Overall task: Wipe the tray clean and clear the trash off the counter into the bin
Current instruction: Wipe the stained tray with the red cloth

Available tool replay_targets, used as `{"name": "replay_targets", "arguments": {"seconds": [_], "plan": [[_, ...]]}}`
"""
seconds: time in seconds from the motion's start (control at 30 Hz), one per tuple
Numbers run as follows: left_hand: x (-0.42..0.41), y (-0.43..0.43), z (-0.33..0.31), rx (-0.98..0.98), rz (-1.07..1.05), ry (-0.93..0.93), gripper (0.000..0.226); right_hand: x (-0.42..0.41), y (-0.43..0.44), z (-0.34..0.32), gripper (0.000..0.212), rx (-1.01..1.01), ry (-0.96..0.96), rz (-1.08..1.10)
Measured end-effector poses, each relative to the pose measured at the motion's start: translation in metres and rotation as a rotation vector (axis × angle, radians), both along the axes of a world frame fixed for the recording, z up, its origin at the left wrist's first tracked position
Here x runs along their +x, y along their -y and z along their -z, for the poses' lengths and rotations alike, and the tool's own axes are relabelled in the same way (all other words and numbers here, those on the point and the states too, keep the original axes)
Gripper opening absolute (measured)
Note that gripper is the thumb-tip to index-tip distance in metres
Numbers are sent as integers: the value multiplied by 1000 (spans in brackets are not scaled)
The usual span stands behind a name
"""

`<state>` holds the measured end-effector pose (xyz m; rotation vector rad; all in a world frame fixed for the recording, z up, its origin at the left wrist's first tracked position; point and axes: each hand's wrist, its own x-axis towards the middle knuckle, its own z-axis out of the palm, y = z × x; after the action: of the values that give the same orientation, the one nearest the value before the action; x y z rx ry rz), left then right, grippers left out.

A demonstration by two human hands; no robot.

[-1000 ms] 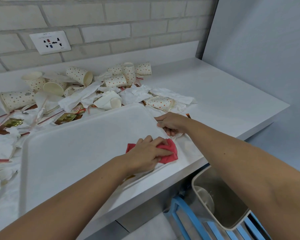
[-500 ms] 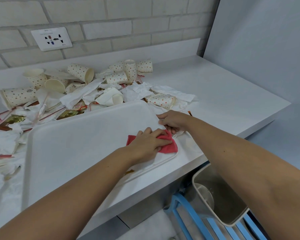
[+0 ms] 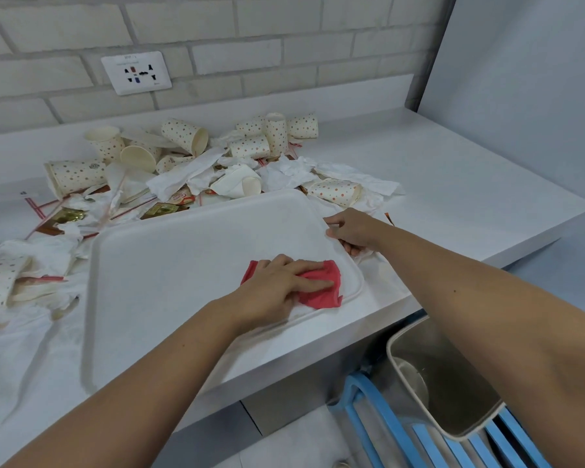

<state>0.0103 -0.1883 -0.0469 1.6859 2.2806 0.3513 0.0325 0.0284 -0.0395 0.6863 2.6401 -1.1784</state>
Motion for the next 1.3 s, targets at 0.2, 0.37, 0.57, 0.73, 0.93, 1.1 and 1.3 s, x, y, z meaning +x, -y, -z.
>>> {"name": "replay_targets", "arguments": {"seconds": [0.2,0.37,0.57,0.73,0.93,1.1,1.3], "plan": [[-11,45,-7,488,-497,224,43,-4,31,-24,31,443,-163,-188],[-32,76,-4,437,-818,52,35,-1,73,-57,13,149,24,-542],[-53,120,-4,217,-1156,-125,35,5,86,-52,45,304,330,-667],[-64,149,-2,279,-1379,-41,48,9,85,-38,59,401,314,-731],[-79,167,3,305,-1504,183,33,23,76,-36,69,341,221,-720],[-75,173,4,471,-1426,203,30,26,78,-29,71,414,129,-699],[-74,176,-2,708,-1406,397,35,30,84,-28,72,385,78,-667]]}}
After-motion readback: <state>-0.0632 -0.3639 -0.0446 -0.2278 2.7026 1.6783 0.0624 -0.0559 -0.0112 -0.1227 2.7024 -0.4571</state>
